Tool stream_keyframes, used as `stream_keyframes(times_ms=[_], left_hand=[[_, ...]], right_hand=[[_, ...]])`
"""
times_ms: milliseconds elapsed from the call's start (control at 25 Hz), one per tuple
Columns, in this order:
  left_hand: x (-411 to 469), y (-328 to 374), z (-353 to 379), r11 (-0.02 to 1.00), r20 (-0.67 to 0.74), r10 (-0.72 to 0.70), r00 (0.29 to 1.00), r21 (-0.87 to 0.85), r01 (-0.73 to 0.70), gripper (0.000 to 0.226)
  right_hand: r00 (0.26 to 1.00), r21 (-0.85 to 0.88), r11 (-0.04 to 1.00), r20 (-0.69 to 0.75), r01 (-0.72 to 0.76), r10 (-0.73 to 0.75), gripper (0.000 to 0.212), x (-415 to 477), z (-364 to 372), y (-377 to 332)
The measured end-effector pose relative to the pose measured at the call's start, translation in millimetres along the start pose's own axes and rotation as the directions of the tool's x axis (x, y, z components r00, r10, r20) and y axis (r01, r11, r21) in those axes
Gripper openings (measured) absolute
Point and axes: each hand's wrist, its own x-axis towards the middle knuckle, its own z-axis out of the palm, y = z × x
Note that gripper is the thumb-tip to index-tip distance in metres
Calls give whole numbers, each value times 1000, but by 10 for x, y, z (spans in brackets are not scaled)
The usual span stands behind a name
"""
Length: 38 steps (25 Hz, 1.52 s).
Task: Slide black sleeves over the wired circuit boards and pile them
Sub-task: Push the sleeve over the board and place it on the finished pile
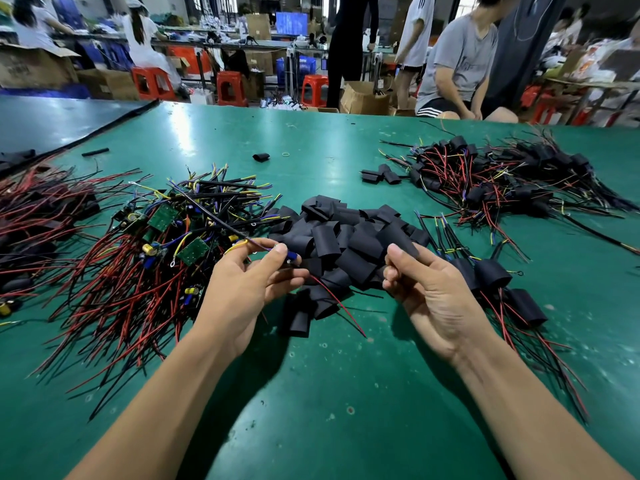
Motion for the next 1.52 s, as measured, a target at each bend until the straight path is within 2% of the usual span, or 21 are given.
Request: stream_keyframes(times_ms=[120, 240, 400, 680, 840, 1000, 1080, 1160, 1240, 1280, 1400, 1440, 1520], left_hand=[[7, 5, -5, 1000, 16, 9, 1000, -21, -9, 4], [-1, 7, -5, 999, 32, -34, 999, 5, 34, 6], [-19, -5, -25, 997, 77, -72, 994, 30, 70, 26], [-30, -3, -21, 998, 54, 43, 998, 44, -46, 31], [-30, 45, -11, 995, 27, 81, 996, -54, -79, 44], [-9, 38, -12, 990, -9, 107, 994, -92, -107, 34], [-7, 33, -13, 989, -22, 113, 993, -90, -114, 33], [-5, 28, -23, 990, -26, 124, 992, -64, -125, 34], [-2, 21, -34, 991, -33, 125, 992, -53, -126, 33], [4, 16, -40, 991, -40, 122, 992, -53, -124, 32], [14, -3, -62, 993, -36, 112, 993, -34, -113, 26], [14, -14, -69, 993, -29, 115, 993, -13, -115, 25], [9, -42, -72, 988, -18, 137, 990, 67, -136, 26]], right_hand=[[999, -61, 998, -41, 33, -35, 39, 8, -26, 0], [998, -134, 991, -53, 28, -36, 34, 17, -59, 8], [996, -181, 983, -85, 20, -36, 46, 23, -80, 26], [993, -181, 982, -95, 46, -64, 44, 25, -103, 27], [994, -198, 980, -100, 22, -43, 20, 22, -109, 30], [988, -335, 940, -107, 70, -112, 16, 42, -146, 93], [970, -556, 821, -101, 128, -220, 11, 51, -181, 126], [936, -805, 572, -62, 157, -345, 13, 53, -231, 152], [914, -926, 346, -2, 151, -406, 22, 33, -254, 160], [918, -954, 268, 20, 137, -396, 33, 21, -258, 160], [970, -989, 134, 27, 61, -243, 72, -1, -247, 166], [978, -994, 94, 28, 49, -207, 78, -7, -243, 172], [981, -996, 63, 45, 57, -187, 77, -24, -239, 174]])
